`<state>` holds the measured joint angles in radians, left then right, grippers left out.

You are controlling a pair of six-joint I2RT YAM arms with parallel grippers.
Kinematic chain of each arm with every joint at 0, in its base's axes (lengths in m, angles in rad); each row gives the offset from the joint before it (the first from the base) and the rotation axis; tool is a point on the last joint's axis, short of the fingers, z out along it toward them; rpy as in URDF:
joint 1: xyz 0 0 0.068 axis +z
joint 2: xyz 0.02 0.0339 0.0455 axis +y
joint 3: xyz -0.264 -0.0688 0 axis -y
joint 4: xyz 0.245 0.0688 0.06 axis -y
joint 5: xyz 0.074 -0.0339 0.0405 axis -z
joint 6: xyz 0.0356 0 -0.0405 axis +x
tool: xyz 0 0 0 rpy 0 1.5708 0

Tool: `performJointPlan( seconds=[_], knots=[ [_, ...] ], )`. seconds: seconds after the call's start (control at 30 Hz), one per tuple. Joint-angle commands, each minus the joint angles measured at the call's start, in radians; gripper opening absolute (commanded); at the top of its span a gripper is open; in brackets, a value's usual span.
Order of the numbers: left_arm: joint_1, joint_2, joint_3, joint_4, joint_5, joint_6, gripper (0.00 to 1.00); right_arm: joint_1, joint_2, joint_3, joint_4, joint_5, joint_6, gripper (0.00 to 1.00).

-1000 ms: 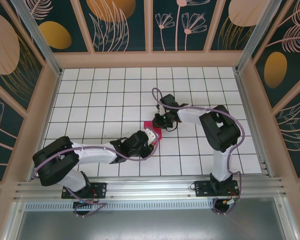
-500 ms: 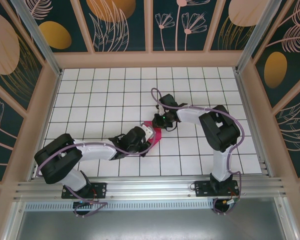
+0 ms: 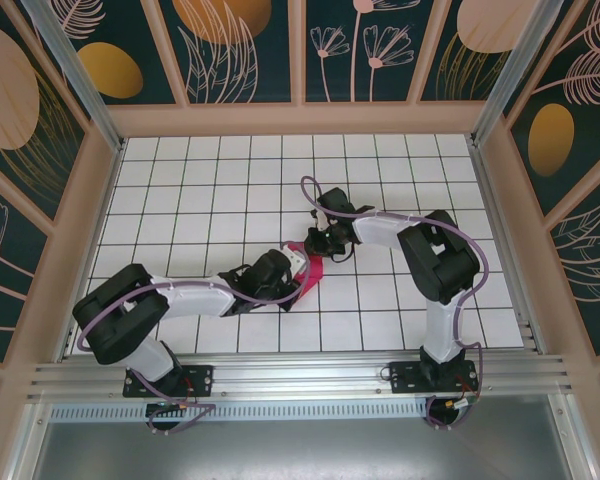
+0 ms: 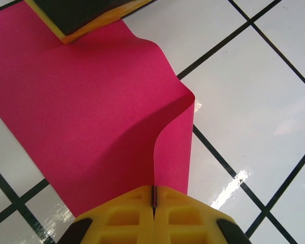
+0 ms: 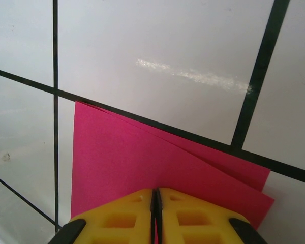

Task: Fold a paper plane with a square sheet of paper (pick it up from the middle)
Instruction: Third fold the triangle at the center of the table.

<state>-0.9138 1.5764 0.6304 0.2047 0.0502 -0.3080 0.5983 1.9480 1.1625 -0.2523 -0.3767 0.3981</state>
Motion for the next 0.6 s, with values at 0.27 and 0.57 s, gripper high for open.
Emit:
performJointPlan(
  seconds=[0.27, 0.57],
  knots=[
    [0.033, 0.004, 0.005, 0.014, 0.014, -0.042, 0.0, 0.012, 0.044, 0.0, -0.049, 0.051, -0.008, 0.14],
    [0.035, 0.013, -0.006, 0.03, 0.049, -0.067, 0.0, 0.011, 0.044, -0.001, -0.043, 0.055, -0.004, 0.14]
  ],
)
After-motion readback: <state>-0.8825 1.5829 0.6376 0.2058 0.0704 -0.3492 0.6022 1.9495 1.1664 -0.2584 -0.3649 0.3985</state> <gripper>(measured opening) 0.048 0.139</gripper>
